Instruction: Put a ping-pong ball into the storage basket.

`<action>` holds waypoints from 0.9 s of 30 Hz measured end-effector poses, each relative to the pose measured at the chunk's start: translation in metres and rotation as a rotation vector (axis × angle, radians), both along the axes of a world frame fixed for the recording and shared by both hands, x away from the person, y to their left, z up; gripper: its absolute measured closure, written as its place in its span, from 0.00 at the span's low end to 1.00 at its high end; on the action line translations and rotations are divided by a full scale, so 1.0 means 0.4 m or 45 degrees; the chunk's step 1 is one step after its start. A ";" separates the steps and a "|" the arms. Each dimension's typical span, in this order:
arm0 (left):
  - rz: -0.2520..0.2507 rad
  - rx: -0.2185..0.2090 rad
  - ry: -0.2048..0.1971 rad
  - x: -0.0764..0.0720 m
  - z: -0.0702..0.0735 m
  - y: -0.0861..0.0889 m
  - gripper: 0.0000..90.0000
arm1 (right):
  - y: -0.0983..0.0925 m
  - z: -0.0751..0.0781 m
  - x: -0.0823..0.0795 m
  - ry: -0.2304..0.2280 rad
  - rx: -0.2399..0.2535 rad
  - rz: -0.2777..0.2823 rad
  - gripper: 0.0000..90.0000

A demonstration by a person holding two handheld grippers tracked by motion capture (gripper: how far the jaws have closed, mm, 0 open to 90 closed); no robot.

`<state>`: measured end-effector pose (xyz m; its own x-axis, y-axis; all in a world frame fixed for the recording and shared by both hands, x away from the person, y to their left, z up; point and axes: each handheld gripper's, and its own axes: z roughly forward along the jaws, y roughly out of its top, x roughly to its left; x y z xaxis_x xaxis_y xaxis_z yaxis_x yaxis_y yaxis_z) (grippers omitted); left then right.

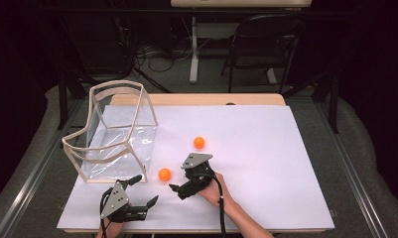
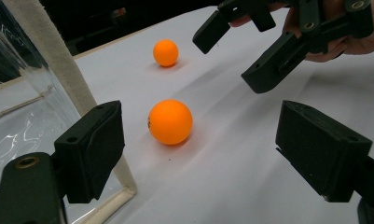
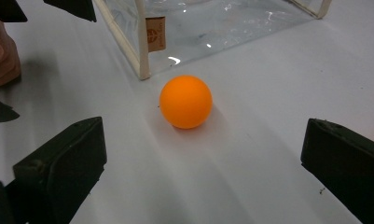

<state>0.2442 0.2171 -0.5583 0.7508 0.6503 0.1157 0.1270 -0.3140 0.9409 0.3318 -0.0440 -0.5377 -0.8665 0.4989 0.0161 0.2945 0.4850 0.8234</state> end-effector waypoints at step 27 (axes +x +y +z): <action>-0.002 -0.005 0.009 0.001 -0.001 0.002 0.17 | 0.084 -0.025 0.058 0.036 -0.032 0.027 0.16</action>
<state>0.2446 0.2178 -0.5589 0.7527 0.6494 0.1081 0.1331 -0.3109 0.9411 0.3548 -0.0103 -0.5477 -0.8764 0.4808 0.0280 0.3066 0.5122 0.8023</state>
